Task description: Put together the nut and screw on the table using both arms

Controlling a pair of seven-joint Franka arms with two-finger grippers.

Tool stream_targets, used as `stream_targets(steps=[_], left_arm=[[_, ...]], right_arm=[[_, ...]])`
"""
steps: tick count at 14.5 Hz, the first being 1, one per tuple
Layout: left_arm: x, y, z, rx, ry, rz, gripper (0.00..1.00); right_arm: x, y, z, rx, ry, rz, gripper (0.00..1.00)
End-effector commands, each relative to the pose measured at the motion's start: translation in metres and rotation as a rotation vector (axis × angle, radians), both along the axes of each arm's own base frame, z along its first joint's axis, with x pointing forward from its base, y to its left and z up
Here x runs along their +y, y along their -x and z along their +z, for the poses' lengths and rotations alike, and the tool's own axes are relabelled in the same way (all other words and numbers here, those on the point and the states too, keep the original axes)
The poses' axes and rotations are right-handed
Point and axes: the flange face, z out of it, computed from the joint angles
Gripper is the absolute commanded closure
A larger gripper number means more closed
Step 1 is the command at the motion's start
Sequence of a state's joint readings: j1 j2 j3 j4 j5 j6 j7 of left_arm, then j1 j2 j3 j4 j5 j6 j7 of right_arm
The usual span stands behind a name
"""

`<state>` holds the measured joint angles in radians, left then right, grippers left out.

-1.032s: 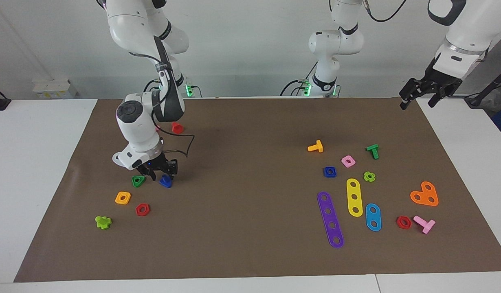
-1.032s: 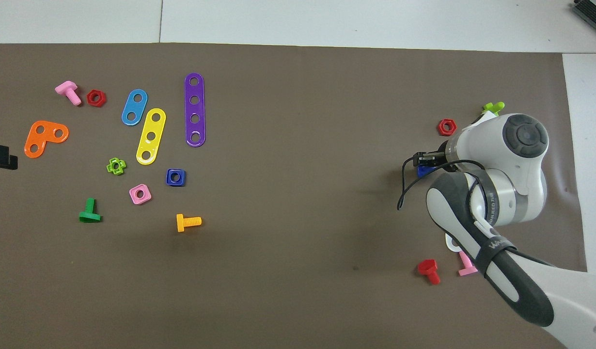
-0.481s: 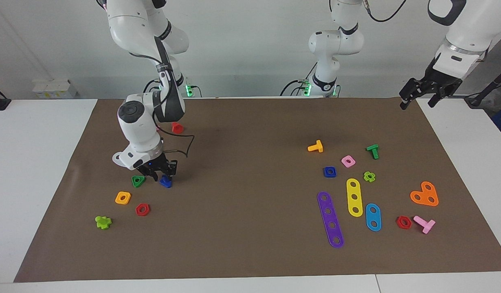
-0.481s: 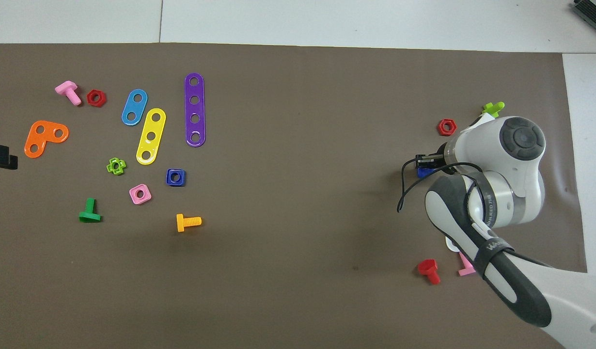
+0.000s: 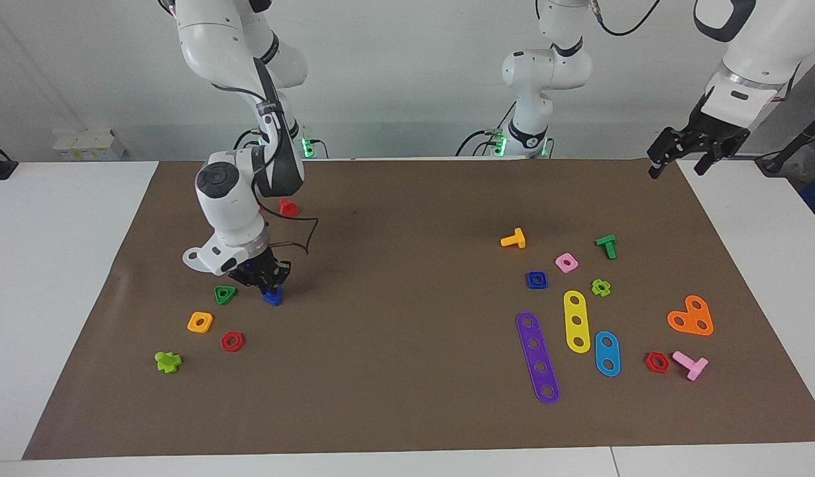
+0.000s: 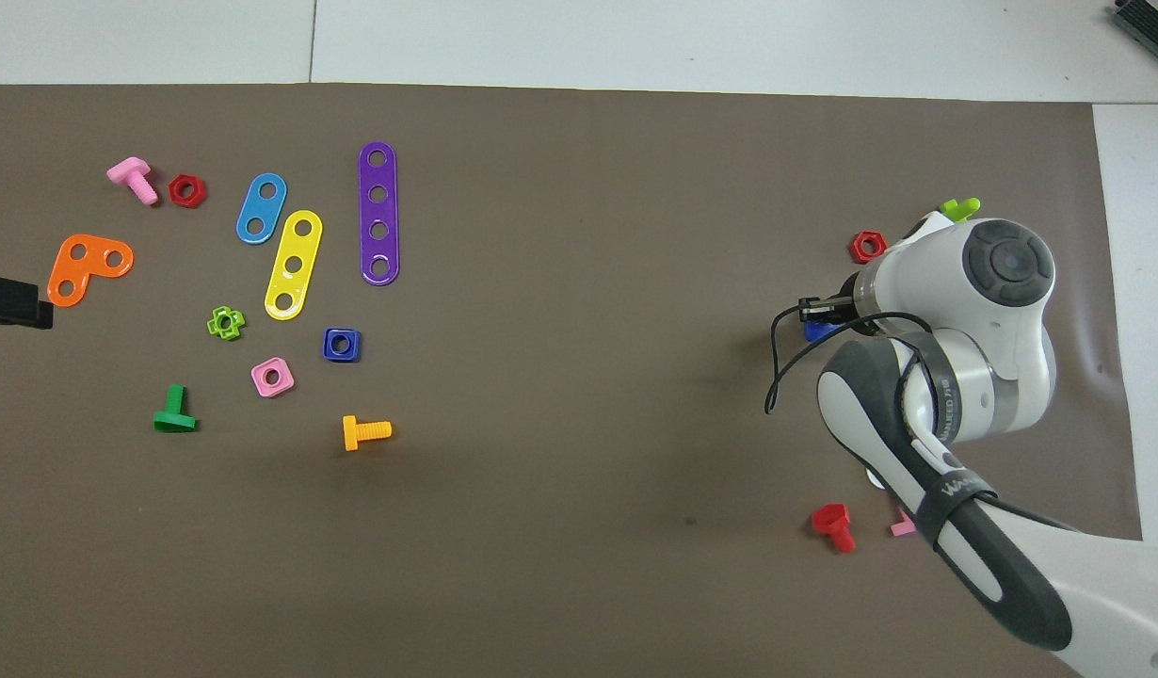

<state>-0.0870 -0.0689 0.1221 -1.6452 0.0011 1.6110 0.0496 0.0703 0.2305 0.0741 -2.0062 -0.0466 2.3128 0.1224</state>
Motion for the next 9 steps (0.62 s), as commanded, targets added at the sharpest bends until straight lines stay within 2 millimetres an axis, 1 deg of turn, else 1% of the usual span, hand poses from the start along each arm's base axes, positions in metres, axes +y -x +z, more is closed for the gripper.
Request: stream_targets(steps=[1,2,3,4,5,6,7,8,9], left_arm=[[-0.002,0.007,0.001,-0.021,-0.014,-0.009,0.00],[-0.008,0.003,-0.003,-0.046,-0.008,-0.023,0.00],[-0.018,0.001,-0.012,-0.036,-0.003,-0.039,0.00],[-0.039,-0.005,-0.019,-0.031,0.013,-0.072,0.00],[-0.053,-0.017,-0.045,0.001,0.026,-0.086,0.00],[-0.061,-0.029,-0.068,0.020,0.025,-0.095,0.00],[-0.081,-0.042,-0.092,0.033,0.025,-0.123,0.00],[-0.094,-0.055,-0.122,0.034,0.028,-0.134,0.01],[-0.098,-0.062,-0.147,0.019,0.042,-0.128,0.01]], right_arm=[[0.050,-0.003,0.026,-0.015,-0.006,-0.039,1.00],[0.069,0.000,0.027,-0.024,-0.015,-0.082,1.00],[0.091,0.006,0.027,-0.026,-0.023,-0.104,1.00],[0.106,0.010,0.027,-0.026,-0.030,-0.128,1.00],[0.126,0.015,0.022,-0.026,-0.039,-0.150,1.00],[0.158,0.024,0.018,-0.037,-0.054,-0.157,1.00],[0.173,0.029,0.016,-0.044,-0.059,-0.171,1.00],[0.180,0.031,0.016,-0.044,-0.059,-0.174,1.00],[0.189,0.034,0.016,-0.045,-0.062,-0.168,1.00]])
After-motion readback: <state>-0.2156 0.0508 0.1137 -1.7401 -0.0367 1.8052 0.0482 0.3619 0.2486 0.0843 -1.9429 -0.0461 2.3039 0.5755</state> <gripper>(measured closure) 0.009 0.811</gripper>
